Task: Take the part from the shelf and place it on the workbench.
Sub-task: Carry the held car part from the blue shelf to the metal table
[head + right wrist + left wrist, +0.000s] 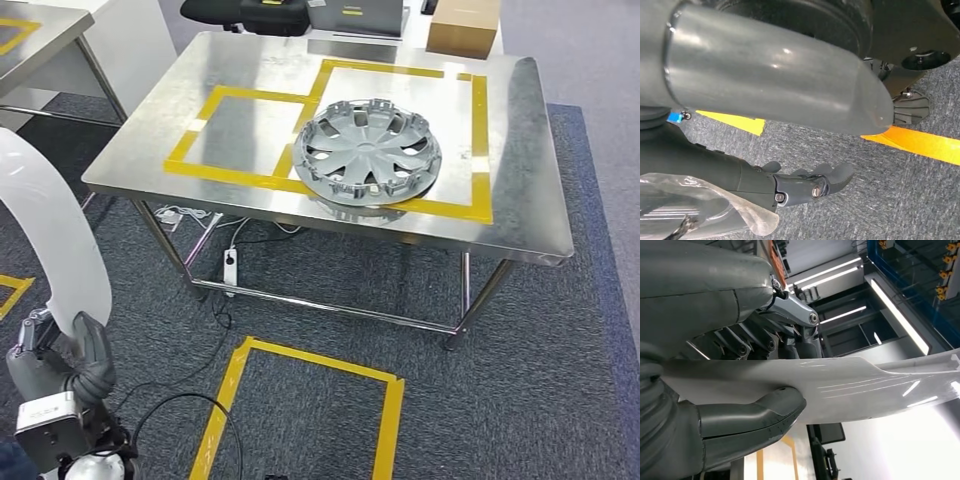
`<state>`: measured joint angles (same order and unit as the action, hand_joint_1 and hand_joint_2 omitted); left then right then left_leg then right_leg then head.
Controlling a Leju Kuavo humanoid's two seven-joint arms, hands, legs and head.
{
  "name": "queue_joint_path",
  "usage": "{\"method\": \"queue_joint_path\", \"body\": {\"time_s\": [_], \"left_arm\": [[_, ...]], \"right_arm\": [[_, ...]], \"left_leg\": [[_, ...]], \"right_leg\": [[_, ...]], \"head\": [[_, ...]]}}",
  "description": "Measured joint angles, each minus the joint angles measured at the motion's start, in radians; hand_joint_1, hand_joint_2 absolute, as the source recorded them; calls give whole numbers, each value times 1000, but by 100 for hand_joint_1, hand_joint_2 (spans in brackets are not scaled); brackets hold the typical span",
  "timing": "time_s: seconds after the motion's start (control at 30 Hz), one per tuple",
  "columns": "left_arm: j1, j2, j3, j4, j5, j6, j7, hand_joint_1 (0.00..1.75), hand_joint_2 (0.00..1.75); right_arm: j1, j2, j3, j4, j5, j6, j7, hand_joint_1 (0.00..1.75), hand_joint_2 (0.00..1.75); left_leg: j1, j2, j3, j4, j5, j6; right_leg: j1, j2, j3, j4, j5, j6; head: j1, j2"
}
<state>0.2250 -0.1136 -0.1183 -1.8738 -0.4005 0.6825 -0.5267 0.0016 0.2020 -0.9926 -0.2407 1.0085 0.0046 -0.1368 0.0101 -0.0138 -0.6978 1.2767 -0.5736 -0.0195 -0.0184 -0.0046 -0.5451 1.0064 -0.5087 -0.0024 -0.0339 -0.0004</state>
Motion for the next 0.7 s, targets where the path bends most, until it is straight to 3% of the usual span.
{"method": "queue_joint_path", "body": {"time_s": [0.07, 0.13, 0.27, 0.33, 0.4, 0.43, 0.47, 0.5, 0.6, 0.63, 0.7], "left_arm": [[0, 2, -4, 0, 1, 0, 0, 175, 175], [0, 4, -10, 0, 3, 0, 1, 175, 175], [2, 12, -20, -1, 16, 0, 2, 175, 175], [1, 19, -31, -1, 22, 0, 4, 175, 175], [2, 29, -44, -1, 29, 0, 7, 175, 175], [3, 34, -50, -1, 35, 0, 9, 175, 175], [3, 40, -55, -1, 40, 0, 11, 175, 175], [3, 45, -61, -2, 46, 0, 12, 175, 175], [3, 61, -75, -6, 57, 0, 15, 175, 175], [3, 66, -79, -7, 59, 0, 16, 175, 175], [3, 76, -86, -9, 62, 0, 18, 175, 175]], "right_arm": [[0, 0, 0, 0, 2, 0, -3, 0, 0], [-1, 0, 0, 0, 3, 0, -6, 0, 0], [-1, 0, 0, 0, 7, 0, -12, 0, 0], [-1, 0, 0, 0, 9, 0, -14, 0, 0], [-1, 0, 0, 0, 12, 1, -15, 0, 0], [0, 0, 0, 0, 14, 1, -16, 0, 0], [1, 0, 0, 0, 15, 1, -16, 0, 0], [1, 0, 0, 0, 17, 1, -17, 0, 0], [0, 0, 0, 0, 22, 1, -19, 0, 0], [0, 0, 0, 0, 23, 0, -19, 0, 0], [1, 0, 0, 0, 25, 0, -20, 0, 0]], "left_leg": [[1, 4, 67, -134, 69, 4], [-3, 8, 115, -235, 98, 12], [-4, 8, 125, -264, 99, 36], [0, 8, 130, -272, 103, 48], [-2, 8, 130, -273, 101, 55], [-4, 8, 130, -273, 101, 56], [-5, 7, 131, -272, 100, 56], [-6, 6, 132, -272, 99, 56], [-9, 1, 137, -269, 94, 49], [-10, 0, 136, -267, 92, 45], [-12, 0, 133, -265, 92, 36]], "right_leg": [[0, -2, 8, 0, -5, 5], [4, -3, 11, 1, -9, 14], [5, -4, 8, 0, -16, 35], [4, -1, -26, 67, -58, 42], [4, 2, -92, 202, -118, 45], [4, 2, -123, 260, -135, 46], [4, 2, -139, 283, -132, 46], [5, 2, -136, 268, -110, 45], [6, 5, -46, 68, -9, 33], [7, 7, -22, 21, 5, 30], [10, 10, -8, -1, 3, 25]], "head": [[0, 0], [1, 0], [5, 0], [8, 0], [11, 0], [11, 0], [11, 0], [11, 0], [11, 0], [10, 0], [9, 0]]}}
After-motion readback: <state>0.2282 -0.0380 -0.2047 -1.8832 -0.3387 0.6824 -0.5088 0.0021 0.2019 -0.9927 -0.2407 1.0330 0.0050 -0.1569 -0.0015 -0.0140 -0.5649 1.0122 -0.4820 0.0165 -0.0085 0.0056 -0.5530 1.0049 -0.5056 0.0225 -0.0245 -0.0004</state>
